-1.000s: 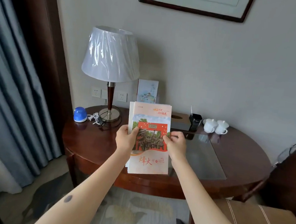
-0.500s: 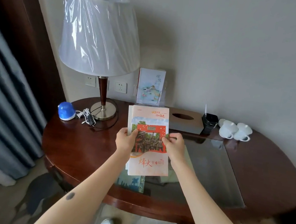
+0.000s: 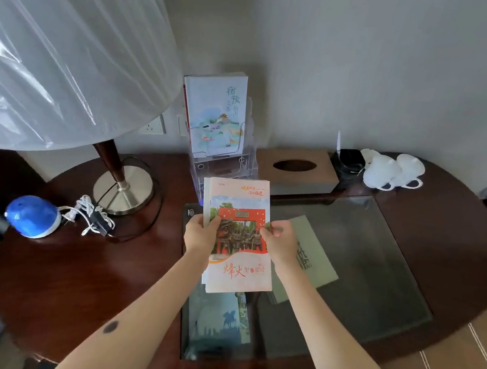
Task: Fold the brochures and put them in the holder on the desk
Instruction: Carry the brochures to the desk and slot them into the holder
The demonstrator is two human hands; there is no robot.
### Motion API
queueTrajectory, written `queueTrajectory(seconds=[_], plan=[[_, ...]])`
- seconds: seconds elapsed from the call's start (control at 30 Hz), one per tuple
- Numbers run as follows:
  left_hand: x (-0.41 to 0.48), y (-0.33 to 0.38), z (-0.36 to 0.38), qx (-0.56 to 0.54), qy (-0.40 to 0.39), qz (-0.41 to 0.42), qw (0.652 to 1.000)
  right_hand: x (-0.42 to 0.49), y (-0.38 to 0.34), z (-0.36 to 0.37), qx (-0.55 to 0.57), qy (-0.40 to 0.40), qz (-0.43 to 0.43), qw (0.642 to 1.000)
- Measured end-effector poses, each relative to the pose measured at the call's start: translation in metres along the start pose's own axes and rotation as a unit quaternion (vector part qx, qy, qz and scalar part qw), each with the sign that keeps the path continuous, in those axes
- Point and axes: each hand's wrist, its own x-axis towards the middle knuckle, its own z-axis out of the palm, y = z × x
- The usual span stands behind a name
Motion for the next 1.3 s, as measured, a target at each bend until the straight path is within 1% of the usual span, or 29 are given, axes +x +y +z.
queueTrajectory(seconds=[0.1, 0.3, 0.43, 0.53, 0.67, 0.83, 1.03, 1.13, 1.2, 1.3], plan=[[0.013, -0.013, 0.004, 0.013, 0.001, -0.027, 1.000, 0.011, 0.014, 0.011, -0.016, -0.004, 0.030, 0.999], [0.034, -0.031, 0.010, 0.068, 0.033, -0.066, 0.995, 0.027, 0.034, 0.030, -0.062, -0.024, 0.071, 0.995], [0.044, -0.049, 0.010, 0.111, 0.052, -0.102, 0.987, 0.030, 0.041, 0.041, -0.119, -0.040, 0.067, 0.990], [0.046, -0.058, 0.010, 0.149, 0.069, -0.120, 0.979, 0.028, 0.047, 0.048, -0.140, -0.057, 0.066, 0.986], [0.043, -0.063, 0.012, 0.196, 0.071, -0.130, 0.969, 0.027, 0.052, 0.054, -0.157, -0.055, 0.076, 0.983], [0.038, -0.067, 0.016, 0.222, 0.076, -0.121, 0.965, 0.027, 0.056, 0.059, -0.192, -0.075, 0.078, 0.975], [0.028, -0.065, 0.021, 0.286, 0.051, -0.131, 0.948, 0.027, 0.049, 0.061, -0.308, -0.056, 0.062, 0.948], [0.026, -0.064, 0.020, 0.281, 0.040, -0.137, 0.949, 0.027, 0.044, 0.060, -0.355, -0.051, 0.050, 0.932], [0.025, -0.061, 0.020, 0.282, 0.038, -0.130, 0.950, 0.029, 0.040, 0.058, -0.360, -0.040, 0.045, 0.931], [0.026, -0.059, 0.018, 0.284, 0.044, -0.104, 0.952, 0.033, 0.035, 0.057, -0.331, -0.047, 0.036, 0.942]])
